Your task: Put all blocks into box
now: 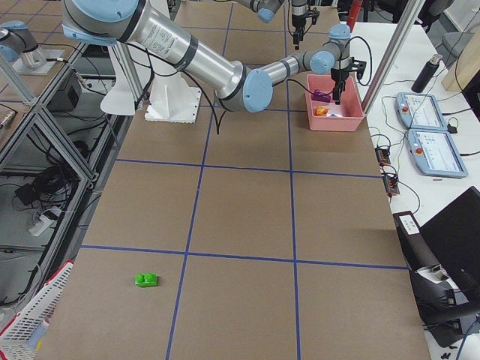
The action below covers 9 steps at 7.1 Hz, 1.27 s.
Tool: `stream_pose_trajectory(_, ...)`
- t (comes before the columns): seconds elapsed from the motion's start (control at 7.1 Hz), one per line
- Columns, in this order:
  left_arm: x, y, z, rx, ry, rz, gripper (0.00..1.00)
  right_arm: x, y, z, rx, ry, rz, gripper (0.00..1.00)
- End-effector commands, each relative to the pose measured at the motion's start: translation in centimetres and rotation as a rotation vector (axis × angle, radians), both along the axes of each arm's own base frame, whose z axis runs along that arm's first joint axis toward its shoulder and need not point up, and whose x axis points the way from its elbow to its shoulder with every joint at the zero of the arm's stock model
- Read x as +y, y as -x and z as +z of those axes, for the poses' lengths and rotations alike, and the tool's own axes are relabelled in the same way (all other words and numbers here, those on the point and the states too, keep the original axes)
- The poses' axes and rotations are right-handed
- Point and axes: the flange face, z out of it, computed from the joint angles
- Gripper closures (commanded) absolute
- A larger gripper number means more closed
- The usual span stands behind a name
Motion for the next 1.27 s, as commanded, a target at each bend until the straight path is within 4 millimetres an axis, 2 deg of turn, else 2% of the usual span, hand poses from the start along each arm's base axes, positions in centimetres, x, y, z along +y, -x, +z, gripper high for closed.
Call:
stream_pose_trajectory(0.0,5.1,3.2,3.1,0.011,0.05,-0.04,0.0,2.6,-5.8,1.6,0.019,0.0,-0.088,0.0)
stream_pose_trajectory(0.14,8.6,5.5,5.9,-0.007,0.066,-0.045,0.0,3.9,-9.3,3.7,-0.001,0.001,-0.107,0.0)
stream_pose_trajectory(0.28,11.6,7.4,6.8,0.001,0.104,-0.071,0.0,5.9,-12.4,6.0,0.007,-0.029,-0.142,0.0)
stream_pose_trajectory(0.42,12.8,7.8,7.0,0.026,0.19,-0.143,0.0,7.9,-16.1,8.2,0.019,-0.052,-0.184,0.0)
stream_pose_trajectory(0.56,16.6,6.2,8.0,0.026,0.263,-0.14,0.0,10.9,-20.0,11.6,0.037,-0.073,-0.224,0.0)
stream_pose_trajectory(0.7,20.8,4.9,10.0,-0.009,0.318,-0.112,0.0,14.2,-23.3,14.9,0.047,-0.1,-0.254,0.0)
stream_pose_trajectory(0.85,24.5,4.4,11.5,-0.021,0.358,-0.084,0.0,17.2,-25.7,17.1,0.055,-0.113,-0.267,0.0)
stream_pose_trajectory(0.99,28.9,2.1,13.3,-0.024,0.381,-0.09,0.0,19.7,-27.1,18.9,0.055,-0.121,-0.29,0.0)
stream_pose_trajectory(1.13,34.4,-1.6,14.7,-0.042,0.393,-0.102,0.0,21.3,-27.8,19.8,0.058,-0.124,-0.299,0.0)
